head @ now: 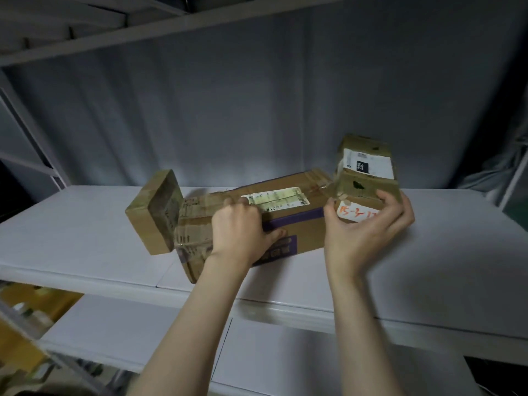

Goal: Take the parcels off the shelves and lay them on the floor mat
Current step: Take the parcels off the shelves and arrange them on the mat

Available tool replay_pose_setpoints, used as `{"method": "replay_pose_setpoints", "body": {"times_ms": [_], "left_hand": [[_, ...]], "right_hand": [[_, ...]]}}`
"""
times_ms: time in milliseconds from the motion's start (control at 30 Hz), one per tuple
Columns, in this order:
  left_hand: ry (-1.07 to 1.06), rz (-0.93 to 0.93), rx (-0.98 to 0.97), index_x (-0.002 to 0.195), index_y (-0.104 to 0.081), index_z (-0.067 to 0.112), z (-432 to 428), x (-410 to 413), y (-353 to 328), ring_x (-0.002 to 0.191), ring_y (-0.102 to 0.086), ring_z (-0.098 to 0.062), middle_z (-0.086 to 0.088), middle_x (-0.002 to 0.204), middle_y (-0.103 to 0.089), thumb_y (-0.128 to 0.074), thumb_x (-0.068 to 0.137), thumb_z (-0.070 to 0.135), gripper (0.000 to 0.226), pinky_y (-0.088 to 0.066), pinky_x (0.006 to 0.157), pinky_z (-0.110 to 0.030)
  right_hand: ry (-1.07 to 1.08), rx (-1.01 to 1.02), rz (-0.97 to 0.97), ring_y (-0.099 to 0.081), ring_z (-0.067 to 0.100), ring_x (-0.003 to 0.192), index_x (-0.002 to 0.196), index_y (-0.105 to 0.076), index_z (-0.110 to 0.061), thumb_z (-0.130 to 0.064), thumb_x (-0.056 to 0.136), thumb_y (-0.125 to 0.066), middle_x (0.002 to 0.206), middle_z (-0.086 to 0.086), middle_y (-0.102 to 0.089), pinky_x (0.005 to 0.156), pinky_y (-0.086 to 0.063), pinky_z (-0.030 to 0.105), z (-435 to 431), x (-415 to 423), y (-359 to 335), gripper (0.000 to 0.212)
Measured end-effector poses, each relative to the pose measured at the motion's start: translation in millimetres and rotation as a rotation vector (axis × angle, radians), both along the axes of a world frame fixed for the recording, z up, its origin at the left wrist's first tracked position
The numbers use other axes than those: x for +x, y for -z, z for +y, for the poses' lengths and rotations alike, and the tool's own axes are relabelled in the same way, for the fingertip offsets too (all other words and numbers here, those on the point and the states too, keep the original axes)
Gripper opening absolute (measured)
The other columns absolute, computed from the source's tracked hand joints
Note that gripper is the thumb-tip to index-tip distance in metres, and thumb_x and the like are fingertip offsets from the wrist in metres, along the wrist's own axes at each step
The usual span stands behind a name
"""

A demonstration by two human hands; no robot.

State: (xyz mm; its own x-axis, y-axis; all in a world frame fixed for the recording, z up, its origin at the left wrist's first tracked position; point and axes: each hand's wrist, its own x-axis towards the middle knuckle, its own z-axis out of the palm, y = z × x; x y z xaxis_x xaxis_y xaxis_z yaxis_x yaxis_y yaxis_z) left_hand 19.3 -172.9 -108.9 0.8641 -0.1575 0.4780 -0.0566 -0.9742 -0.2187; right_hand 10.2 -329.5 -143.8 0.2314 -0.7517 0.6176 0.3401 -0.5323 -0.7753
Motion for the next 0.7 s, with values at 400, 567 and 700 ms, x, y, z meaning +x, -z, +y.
{"method": "replay_pose_setpoints", "body": {"times_ms": [400, 567, 700], "left_hand": [[-0.041, 0.033, 0.186, 0.102, -0.064, 0.011, -36, -33, 2, 0.092, -0.055, -0.026, -0.009, 0.101, -0.062, -0.041, 0.095, 0.063, 0.057, -0.036, 0.058, -0.029], [0.090, 0.070, 0.061, 0.084, -0.064, 0.019, -18, -39, -6, 0.085, -0.062, -0.028, -0.004, 0.091, -0.065, -0.052, 0.083, 0.062, 0.045, -0.032, 0.059, -0.029], [0.119, 0.135, -0.378, 0.089, -0.067, 0.023, 20, -28, -17, 0.092, -0.064, -0.031, -0.007, 0.095, -0.070, -0.040, 0.068, 0.082, 0.068, -0.044, 0.068, -0.031]], "right_hand": [[0.133, 0.084, 0.274, -0.044, 0.041, 0.119, 0.117, -0.048, 0.004, -0.025, 0.063, -0.090, 0.129, 0.025, -0.045, 0.096, -0.038, 0.039, -25, -22, 36, 0.074], [0.123, 0.038, 0.468, -0.041, 0.042, 0.124, 0.120, -0.047, -0.003, -0.024, 0.062, -0.089, 0.135, 0.021, -0.043, 0.099, -0.038, 0.047, -18, -29, 47, 0.074], [0.116, -0.018, 0.501, -0.025, 0.042, 0.143, 0.124, -0.049, -0.003, -0.026, 0.067, -0.081, 0.151, 0.023, -0.032, 0.116, -0.021, 0.056, -5, -39, 45, 0.070]]}}
